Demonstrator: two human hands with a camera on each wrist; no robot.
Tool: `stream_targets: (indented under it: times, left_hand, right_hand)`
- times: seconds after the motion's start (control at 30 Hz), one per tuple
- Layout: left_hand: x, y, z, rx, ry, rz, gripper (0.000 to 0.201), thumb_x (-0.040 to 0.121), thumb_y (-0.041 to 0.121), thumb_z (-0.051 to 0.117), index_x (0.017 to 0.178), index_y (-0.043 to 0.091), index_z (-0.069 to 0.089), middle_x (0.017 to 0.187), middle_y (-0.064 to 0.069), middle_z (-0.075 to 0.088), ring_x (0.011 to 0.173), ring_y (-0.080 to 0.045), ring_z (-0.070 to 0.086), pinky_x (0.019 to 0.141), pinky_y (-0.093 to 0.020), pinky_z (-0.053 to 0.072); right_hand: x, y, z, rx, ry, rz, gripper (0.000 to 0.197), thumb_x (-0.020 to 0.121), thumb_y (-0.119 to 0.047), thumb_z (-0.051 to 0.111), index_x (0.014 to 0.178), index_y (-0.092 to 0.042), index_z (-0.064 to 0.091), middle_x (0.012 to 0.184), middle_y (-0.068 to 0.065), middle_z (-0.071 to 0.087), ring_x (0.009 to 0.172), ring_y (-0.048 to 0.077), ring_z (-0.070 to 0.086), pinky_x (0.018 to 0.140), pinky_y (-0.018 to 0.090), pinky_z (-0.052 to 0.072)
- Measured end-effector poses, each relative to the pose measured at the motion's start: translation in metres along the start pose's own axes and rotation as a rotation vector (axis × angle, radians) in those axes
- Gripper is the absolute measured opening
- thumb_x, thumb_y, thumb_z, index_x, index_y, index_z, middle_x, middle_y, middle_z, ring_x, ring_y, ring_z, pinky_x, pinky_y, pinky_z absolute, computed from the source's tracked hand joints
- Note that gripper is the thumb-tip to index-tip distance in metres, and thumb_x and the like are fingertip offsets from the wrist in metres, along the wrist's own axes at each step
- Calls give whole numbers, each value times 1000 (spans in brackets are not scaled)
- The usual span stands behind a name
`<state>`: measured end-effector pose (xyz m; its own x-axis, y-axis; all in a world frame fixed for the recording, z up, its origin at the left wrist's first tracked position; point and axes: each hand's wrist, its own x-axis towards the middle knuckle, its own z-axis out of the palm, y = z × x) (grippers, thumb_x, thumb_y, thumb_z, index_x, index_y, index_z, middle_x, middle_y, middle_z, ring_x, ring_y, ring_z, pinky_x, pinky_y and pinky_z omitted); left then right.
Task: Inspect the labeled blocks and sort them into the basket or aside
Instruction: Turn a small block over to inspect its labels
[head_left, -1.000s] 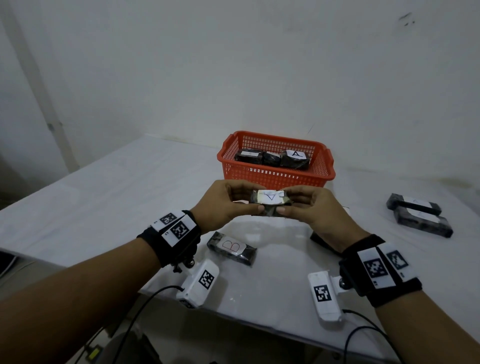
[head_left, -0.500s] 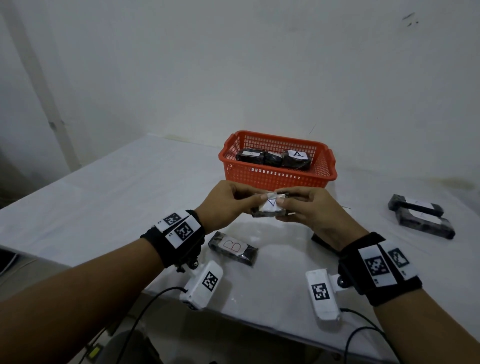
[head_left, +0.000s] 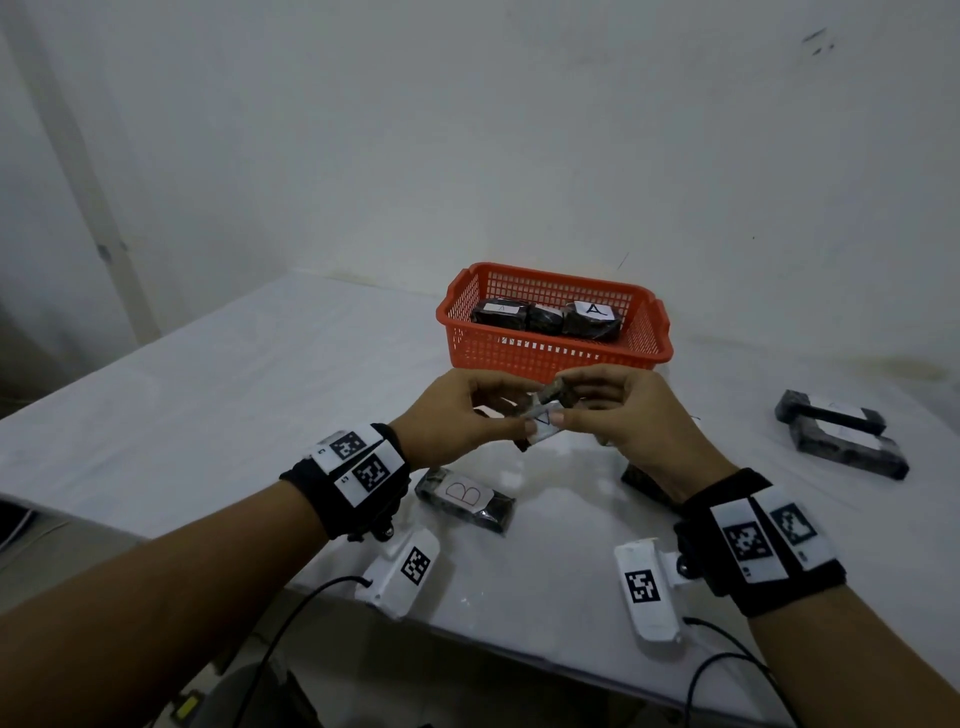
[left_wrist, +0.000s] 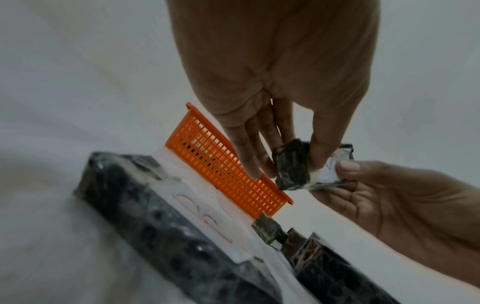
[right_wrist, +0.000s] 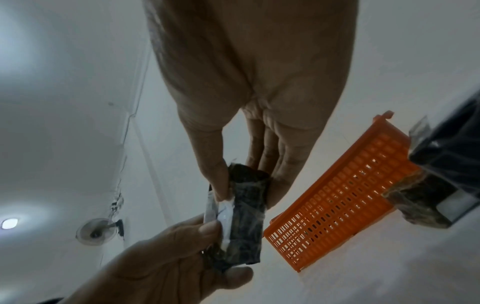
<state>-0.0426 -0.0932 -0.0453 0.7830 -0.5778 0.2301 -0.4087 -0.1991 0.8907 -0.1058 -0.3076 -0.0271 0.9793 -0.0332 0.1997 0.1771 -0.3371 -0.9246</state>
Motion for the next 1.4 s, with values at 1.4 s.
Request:
stream_targets:
  times: [1.4]
  left_hand:
    - [3, 11, 12, -163, 81, 7, 38, 85, 2, 78, 120, 12, 71, 112, -3, 77, 101, -11, 75, 85, -21, 57]
  right_hand:
    - [-6, 2, -2, 222, -63, 90, 55, 76, -7, 88, 126, -11, 66, 122, 8, 75, 109, 24, 75, 103, 45, 57]
